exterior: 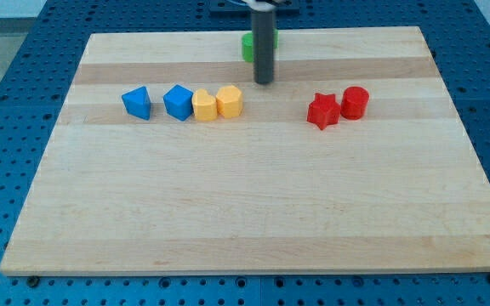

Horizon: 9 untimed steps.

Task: Place the yellow hexagon left to the green circle

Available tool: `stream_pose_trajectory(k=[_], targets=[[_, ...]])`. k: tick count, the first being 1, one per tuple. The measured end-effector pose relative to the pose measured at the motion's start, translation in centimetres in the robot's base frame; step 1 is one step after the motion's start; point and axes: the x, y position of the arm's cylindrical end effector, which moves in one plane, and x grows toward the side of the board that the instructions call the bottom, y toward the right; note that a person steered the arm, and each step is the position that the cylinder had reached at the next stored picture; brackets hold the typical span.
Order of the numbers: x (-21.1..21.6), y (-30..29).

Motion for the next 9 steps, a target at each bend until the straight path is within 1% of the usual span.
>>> stream_pose_trajectory(k=[1,2,3,5,9], targets=[[5.7,0.0],[7.6,-3.8],[7.5,-7.0],[4.2,-7.0],[-6.1,-7.7]])
